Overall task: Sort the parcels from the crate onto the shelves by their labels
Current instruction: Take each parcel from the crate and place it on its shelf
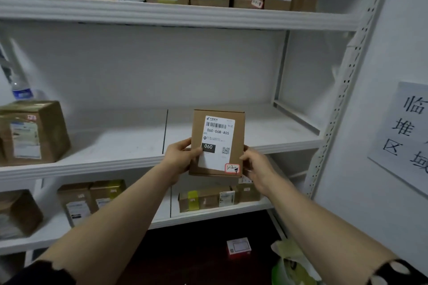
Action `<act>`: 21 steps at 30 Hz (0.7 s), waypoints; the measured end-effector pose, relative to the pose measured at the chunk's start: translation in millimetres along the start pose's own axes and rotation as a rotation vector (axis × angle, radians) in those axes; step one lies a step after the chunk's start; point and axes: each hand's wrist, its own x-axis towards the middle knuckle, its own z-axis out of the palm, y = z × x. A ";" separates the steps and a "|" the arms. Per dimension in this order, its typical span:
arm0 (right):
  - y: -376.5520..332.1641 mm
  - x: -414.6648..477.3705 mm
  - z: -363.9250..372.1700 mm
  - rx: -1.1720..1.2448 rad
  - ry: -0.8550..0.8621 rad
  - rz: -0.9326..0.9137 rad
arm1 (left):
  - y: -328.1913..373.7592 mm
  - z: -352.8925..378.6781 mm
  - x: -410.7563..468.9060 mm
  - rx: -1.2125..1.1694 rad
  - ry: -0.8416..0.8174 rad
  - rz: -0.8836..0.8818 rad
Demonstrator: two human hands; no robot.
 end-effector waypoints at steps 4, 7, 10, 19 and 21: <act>3.1 48.2 14.6 -0.138 -0.061 -0.041 | -6.8 -6.5 49.3 0.086 0.000 0.019; 5.4 89.6 33.6 -0.223 -0.058 -0.078 | -9.6 -15.6 85.2 0.107 -0.005 0.025; 9.3 126.4 57.5 -0.290 -0.045 -0.076 | -16.4 -29.5 121.9 0.106 0.011 0.030; 26.8 195.6 90.3 -0.460 -0.056 -0.129 | -40.0 -53.6 194.0 0.261 0.088 0.086; 32.3 206.6 90.4 -0.492 -0.055 -0.128 | -45.9 -54.3 201.9 0.327 0.092 0.077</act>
